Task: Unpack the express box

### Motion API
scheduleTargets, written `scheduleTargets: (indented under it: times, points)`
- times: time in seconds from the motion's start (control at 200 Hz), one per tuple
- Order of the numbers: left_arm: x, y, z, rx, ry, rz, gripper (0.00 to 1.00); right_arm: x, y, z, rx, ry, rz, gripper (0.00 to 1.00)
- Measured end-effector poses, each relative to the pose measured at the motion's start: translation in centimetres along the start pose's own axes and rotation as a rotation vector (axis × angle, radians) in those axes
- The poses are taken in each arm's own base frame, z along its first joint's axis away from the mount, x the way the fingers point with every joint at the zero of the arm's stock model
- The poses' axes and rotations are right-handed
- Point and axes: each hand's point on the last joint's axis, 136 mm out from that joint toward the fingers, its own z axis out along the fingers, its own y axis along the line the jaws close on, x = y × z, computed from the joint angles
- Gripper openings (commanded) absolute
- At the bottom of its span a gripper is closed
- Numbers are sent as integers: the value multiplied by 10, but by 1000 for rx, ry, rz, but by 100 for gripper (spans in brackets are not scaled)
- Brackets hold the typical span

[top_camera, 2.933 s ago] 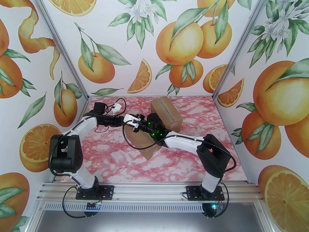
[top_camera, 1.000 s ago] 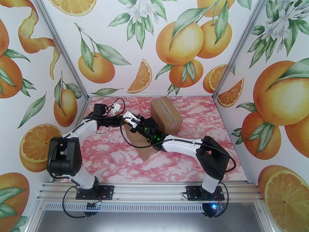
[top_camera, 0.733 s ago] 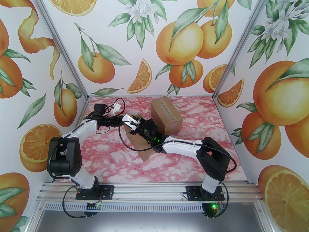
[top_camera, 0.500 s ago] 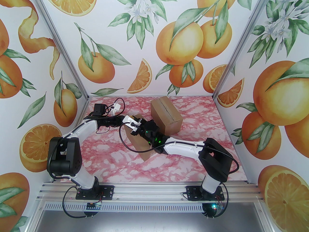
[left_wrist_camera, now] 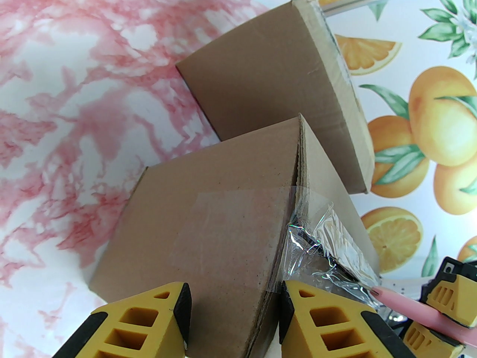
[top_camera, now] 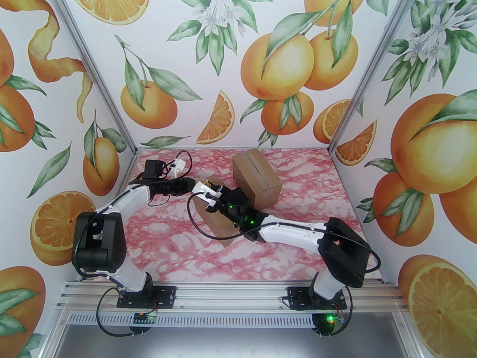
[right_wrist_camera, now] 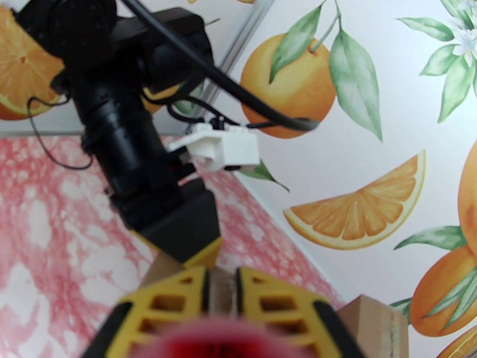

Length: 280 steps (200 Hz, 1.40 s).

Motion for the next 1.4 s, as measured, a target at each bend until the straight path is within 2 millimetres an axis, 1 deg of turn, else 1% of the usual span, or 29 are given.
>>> scheduleTargets:
  times: [0.54, 0.946, 1.206, 1.401]
  points:
    - [5, -8, 7, 1, 16, 0, 40, 1, -1, -23, -11, 5, 2, 0]
    - [7, -9, 7, -10, -2, -13, 39, -1, -5, -40, -15, 5, 31, 0]
    - [2, -7, 6, -39, -30, -9, 38, -3, -6, -51, -11, 12, 39, 0]
    - [-2, -4, 5, -59, -48, -8, 38, -6, -9, -53, -2, 0, 58, 0]
